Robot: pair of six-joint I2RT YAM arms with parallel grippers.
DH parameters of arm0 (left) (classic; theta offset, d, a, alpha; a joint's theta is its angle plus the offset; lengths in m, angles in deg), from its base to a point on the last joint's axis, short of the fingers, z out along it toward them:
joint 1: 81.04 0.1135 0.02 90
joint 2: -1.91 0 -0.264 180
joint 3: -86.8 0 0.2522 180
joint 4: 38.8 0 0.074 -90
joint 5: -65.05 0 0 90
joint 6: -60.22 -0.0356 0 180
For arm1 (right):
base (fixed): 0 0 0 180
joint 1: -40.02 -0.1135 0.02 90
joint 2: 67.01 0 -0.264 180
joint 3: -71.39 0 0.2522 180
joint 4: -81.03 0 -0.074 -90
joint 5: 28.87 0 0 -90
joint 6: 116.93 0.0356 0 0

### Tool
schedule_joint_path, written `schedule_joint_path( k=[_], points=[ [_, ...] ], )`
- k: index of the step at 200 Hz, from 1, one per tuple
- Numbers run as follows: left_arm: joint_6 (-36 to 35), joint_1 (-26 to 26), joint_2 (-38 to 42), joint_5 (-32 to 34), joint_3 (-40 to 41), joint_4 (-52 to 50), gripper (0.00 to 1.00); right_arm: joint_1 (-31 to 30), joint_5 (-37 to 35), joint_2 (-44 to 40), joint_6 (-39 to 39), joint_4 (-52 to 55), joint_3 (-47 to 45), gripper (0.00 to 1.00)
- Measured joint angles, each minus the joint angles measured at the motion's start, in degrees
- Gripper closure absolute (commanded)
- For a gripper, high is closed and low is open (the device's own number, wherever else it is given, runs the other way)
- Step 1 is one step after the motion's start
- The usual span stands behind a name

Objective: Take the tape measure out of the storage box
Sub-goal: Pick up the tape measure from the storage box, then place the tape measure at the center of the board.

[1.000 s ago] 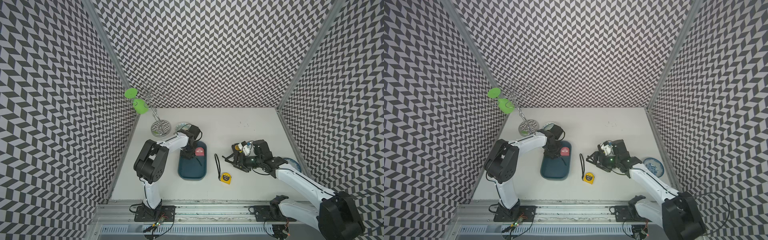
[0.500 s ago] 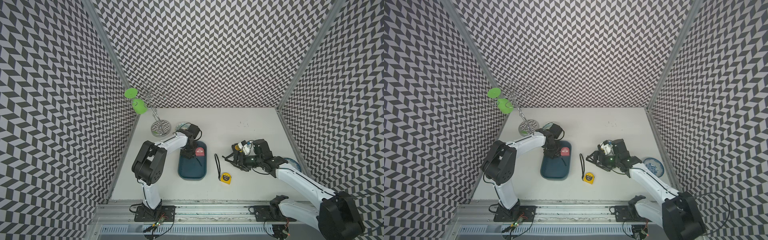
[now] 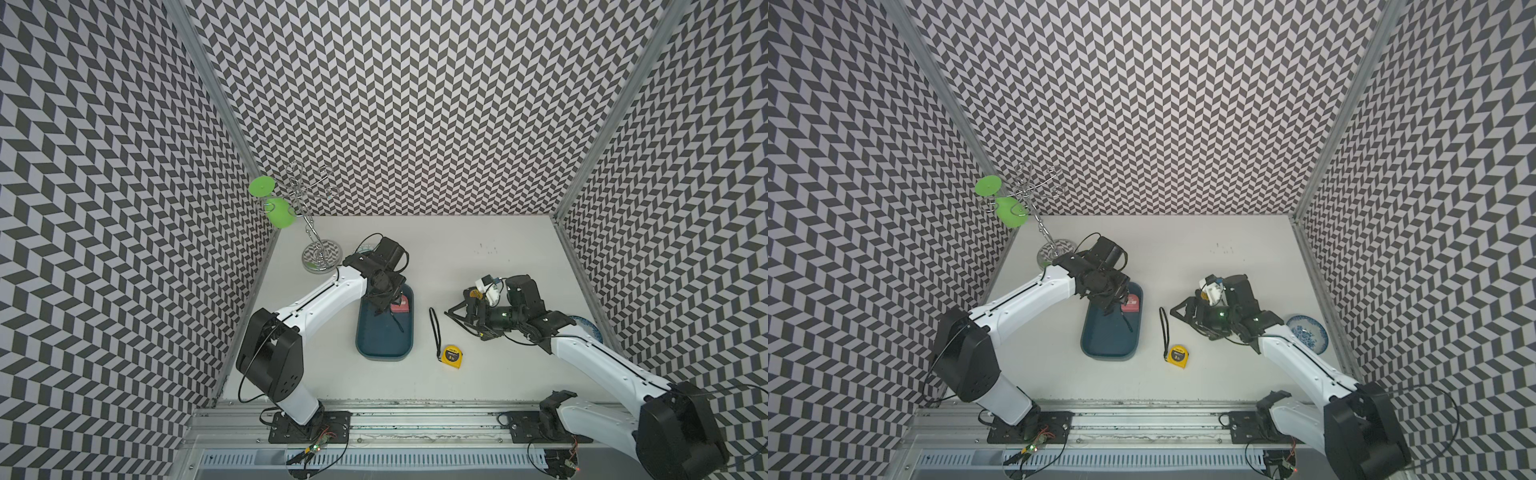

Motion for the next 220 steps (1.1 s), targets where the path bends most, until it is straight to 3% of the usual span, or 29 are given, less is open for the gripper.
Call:
schedule_joint_path(
  k=[69, 134, 220],
  points=[
    [0.0, -4.8, 0.0, -2.1, -11.4, -1.4, 1.00, -4.4, -1.3, 1.2, 1.6, -7.3, 3.8, 0.00],
    [1.4, -8.7, -2.0, -3.8, -15.3, -1.3, 1.00, -5.0, -5.1, 1.2, 3.9, -15.0, 5.6, 0.00],
    [2.9, -11.0, -3.5, -6.1, -15.3, 1.5, 1.00, -6.4, -8.1, 3.8, 6.4, -21.4, 5.7, 0.19]
  ],
)
